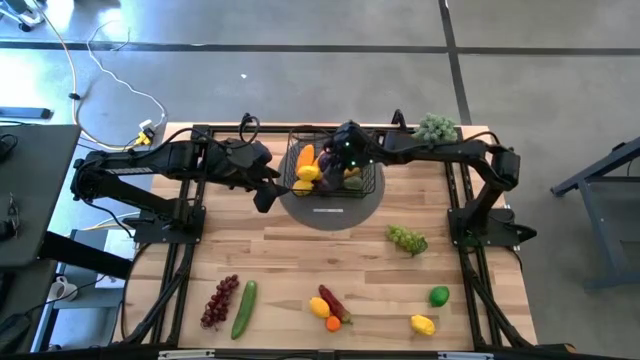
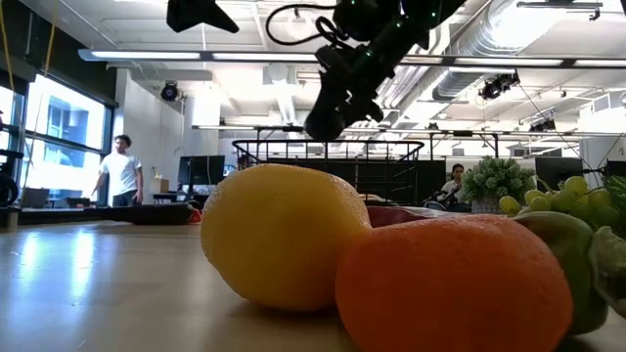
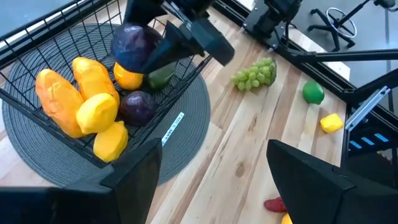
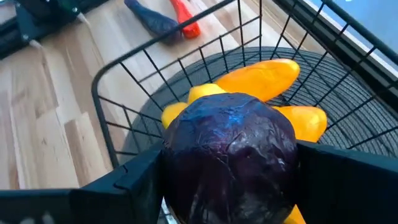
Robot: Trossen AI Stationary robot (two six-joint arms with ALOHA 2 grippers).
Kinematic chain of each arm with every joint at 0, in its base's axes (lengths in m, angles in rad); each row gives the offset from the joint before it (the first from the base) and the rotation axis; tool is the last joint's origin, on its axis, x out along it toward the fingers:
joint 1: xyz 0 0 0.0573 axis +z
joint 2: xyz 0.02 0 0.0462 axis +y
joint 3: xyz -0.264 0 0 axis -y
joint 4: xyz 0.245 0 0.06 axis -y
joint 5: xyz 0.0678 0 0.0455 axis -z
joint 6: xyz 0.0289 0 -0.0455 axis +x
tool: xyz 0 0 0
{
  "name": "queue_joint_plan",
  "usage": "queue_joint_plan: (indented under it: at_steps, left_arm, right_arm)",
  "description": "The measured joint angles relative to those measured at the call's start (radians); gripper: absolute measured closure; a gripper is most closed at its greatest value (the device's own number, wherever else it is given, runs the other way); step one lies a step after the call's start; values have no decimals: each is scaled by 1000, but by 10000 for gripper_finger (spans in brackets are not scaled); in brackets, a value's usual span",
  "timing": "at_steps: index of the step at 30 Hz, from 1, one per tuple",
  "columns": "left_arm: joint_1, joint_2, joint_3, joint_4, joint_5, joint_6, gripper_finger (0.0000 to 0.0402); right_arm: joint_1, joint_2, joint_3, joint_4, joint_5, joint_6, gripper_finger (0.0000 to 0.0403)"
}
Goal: Build produce basket
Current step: Put the purple plum into the black wire basket
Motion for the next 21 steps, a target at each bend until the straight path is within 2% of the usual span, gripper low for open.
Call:
queue_joint_plan:
  at_steps: [9, 21]
  left_arm:
    - [0, 0, 0, -2, 0, -1, 124]
    - [0, 0, 0, -7, 1, -1, 124]
  right_arm:
    - [-37, 60, 0, -37, -84, -118, 153]
    - [-36, 135, 0, -45, -87, -162, 153]
